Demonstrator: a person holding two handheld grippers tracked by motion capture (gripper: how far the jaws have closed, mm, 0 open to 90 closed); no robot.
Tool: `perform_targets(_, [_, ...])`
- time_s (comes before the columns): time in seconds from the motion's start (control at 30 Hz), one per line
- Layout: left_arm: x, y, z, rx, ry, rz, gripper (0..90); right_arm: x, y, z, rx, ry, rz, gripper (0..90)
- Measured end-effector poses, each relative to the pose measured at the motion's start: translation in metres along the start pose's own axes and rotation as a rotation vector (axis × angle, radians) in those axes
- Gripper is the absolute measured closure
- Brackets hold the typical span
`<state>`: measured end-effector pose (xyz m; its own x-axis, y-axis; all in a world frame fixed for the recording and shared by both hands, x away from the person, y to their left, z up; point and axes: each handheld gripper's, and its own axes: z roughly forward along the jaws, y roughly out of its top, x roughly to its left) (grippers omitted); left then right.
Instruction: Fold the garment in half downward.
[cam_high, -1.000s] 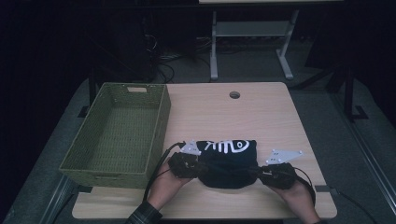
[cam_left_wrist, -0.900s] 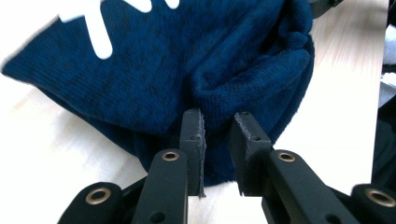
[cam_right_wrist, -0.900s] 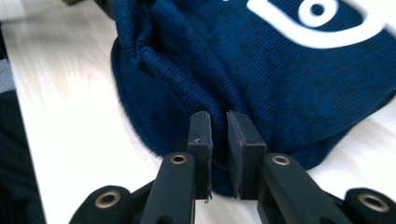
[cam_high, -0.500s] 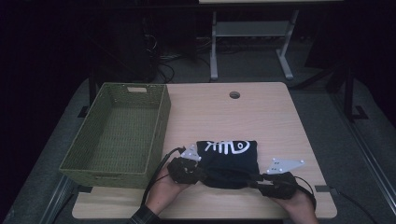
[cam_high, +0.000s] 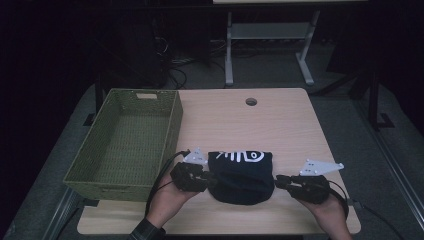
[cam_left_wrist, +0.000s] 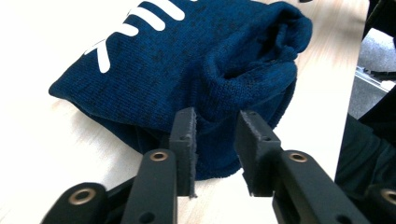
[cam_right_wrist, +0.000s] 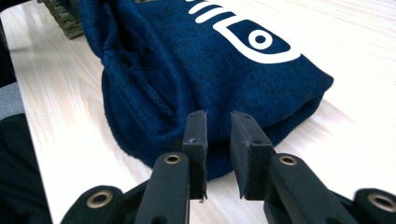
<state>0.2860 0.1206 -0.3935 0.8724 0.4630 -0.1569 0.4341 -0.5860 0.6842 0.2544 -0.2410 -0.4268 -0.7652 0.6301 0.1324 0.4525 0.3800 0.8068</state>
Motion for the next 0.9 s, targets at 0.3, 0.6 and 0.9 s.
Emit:
perform_targets(0.3, [-0.002,0.008,-0.013,-0.035,-0.01,0.003,60.2,0.0,0.012,0.014,0.016,0.003,-0.031,78.8])
perform_targets(0.6, [0.017,0.027,0.002,-0.04,0.005,-0.017,78.8,0.0,0.026,0.028,0.029,0.028,-0.066,85.1])
perform_targets(0.9, [0.039,0.042,0.027,-0.015,0.044,-0.033,89.8,0.003,0.025,0.033,0.047,0.051,-0.08,89.6])
